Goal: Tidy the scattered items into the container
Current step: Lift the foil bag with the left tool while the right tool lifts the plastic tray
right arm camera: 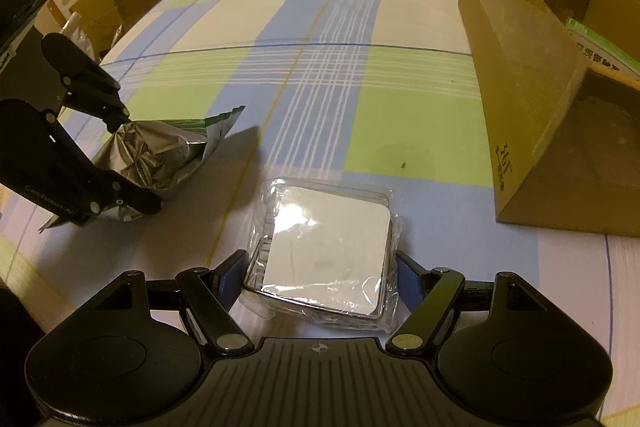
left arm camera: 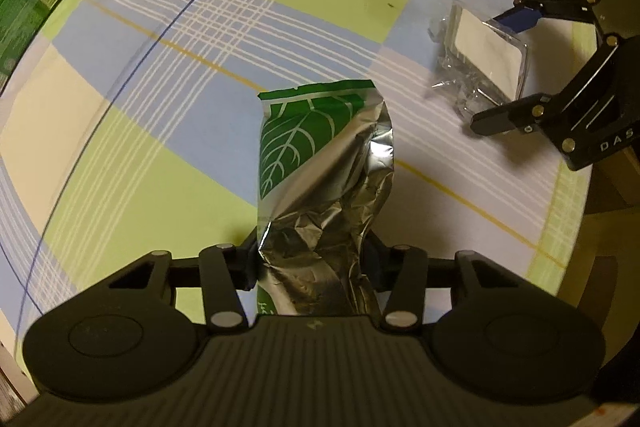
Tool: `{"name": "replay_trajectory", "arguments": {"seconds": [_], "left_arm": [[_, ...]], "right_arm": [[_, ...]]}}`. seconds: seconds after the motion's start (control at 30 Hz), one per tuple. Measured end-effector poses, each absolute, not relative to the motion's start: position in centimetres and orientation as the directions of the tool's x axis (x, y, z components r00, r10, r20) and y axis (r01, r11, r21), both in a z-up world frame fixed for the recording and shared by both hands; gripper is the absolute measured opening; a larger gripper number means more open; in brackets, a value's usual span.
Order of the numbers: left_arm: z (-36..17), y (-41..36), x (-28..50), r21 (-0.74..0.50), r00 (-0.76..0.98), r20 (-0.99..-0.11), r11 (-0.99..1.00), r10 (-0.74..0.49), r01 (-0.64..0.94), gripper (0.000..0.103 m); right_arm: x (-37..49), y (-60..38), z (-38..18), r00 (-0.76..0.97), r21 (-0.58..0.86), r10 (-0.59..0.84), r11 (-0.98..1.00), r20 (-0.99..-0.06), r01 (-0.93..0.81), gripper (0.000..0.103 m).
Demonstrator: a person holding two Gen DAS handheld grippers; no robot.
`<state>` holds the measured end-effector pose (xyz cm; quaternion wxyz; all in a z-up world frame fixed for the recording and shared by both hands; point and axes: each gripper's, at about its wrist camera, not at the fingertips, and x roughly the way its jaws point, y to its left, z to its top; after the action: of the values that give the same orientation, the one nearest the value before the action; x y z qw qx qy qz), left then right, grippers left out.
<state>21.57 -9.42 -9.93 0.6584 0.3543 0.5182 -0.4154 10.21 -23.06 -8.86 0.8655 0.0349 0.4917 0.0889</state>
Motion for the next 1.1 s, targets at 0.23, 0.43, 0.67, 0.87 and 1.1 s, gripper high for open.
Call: {"name": "replay_trajectory", "arguments": {"seconds": [0.23, 0.43, 0.67, 0.87, 1.1], "left_arm": [[-8.7, -9.2, 19.9, 0.032, 0.129, -0.976, 0.468, -0.178, 0.883, 0.044], [-8.3, -9.6, 18.2, 0.033, 0.146, -0.973, 0.519, -0.178, 0.854, 0.044], [-7.1, -9.7, 16.5, 0.030, 0.176, -0.963, 0.566, -0.205, 0.824, 0.044], [-6.7, -10.0, 15.3, 0.012, 0.183, -0.956, 0.592, -0.230, 0.806, 0.044], [-5.9, -10.1, 14.2, -0.014, 0.192, -0.945, 0.621, -0.264, 0.783, 0.044]], "right_arm": [[8.8, -23.0, -8.0, 0.508, 0.146, 0.186, 0.982, -0.841, -0.118, 0.073], [7.5, -23.2, -7.1, 0.522, 0.133, 0.170, 0.985, -0.836, -0.108, 0.073], [6.3, -23.7, -6.2, 0.539, 0.125, 0.152, 0.988, -0.829, -0.087, 0.073], [5.6, -24.2, -5.5, 0.553, 0.119, 0.141, 0.990, -0.821, -0.075, 0.073], [4.9, -24.5, -4.8, 0.567, 0.113, 0.131, 0.991, -0.813, -0.066, 0.073]]}}
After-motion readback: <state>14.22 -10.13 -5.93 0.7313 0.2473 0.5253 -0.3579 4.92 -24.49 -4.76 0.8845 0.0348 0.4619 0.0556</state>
